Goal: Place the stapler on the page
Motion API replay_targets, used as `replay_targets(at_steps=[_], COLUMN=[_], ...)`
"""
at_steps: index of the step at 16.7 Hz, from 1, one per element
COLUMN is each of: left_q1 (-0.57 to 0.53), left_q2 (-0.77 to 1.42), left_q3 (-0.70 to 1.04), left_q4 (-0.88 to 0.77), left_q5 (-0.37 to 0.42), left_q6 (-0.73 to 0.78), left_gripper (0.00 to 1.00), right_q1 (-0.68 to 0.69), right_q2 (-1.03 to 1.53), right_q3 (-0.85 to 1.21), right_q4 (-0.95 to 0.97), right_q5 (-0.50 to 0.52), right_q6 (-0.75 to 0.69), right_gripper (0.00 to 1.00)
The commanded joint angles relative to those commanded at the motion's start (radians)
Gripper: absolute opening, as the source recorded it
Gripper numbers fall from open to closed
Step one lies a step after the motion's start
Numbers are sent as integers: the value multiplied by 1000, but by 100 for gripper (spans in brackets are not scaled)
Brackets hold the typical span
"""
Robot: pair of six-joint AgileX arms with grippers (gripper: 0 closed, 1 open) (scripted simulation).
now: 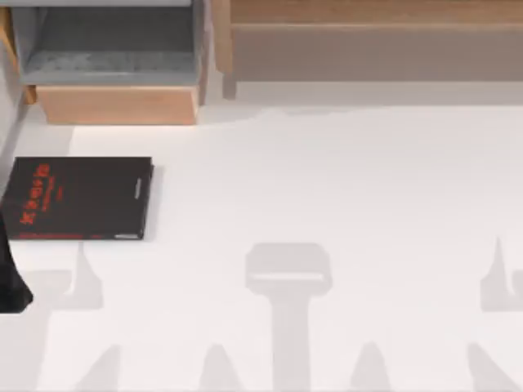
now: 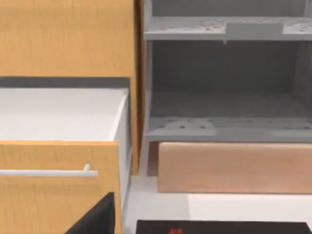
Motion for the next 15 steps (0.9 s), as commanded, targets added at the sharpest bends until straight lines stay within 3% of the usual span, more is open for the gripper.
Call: replay_targets(at_steps=[7,15], left_q1=[23,124], left_q2=[126,715], left_q3=[128,720], left_q4=[-82,-449], left_q5=[-5,-24], left_q6=[29,125], left_gripper=[100,100], right_q1=[0,0], right_q2=[0,0], right_q3=[0,0], right_q4=[0,0], right_q5=[0,0], right_q6=[0,0], right_gripper=[100,100])
